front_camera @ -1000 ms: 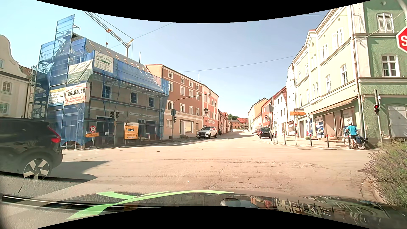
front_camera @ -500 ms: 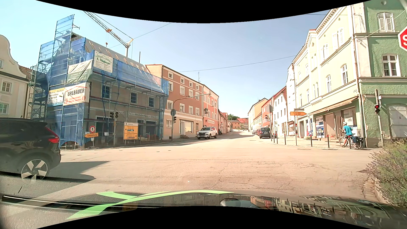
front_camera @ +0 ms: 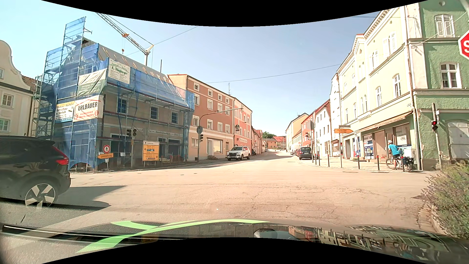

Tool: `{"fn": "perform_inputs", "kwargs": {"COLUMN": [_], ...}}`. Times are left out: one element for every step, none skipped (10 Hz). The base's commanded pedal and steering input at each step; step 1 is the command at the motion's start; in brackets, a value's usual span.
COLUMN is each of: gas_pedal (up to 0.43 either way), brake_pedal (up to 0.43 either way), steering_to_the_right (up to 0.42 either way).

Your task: Follow the waypoints while adhering to traffic rules and regulations

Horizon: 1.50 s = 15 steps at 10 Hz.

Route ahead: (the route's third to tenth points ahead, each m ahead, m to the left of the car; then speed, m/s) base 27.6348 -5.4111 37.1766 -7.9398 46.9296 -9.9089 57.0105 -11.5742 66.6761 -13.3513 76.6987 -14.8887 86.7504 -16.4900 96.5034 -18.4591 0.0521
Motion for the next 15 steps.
{"fn": "perform_inputs", "kwargs": {"gas_pedal": [0.0, 0.0, 0.0, 0.0, 0.0, 0.0, 0.0, 0.0, 0.0, 0.0, 0.0, 0.0, 0.0, 0.0, 0.0], "brake_pedal": [0.195, 0.207, 0.213, 0.22, 0.226, 0.226, 0.226, 0.226, 0.232, 0.232, 0.226, 0.232, 0.232, 0.232, 0.232], "steering_to_the_right": [0.013, 0.013, 0.013, 0.013, 0.013, 0.013, 0.013, 0.013, 0.013, 0.013, 0.013, 0.013, 0.013, 0.013, 0.013]}}
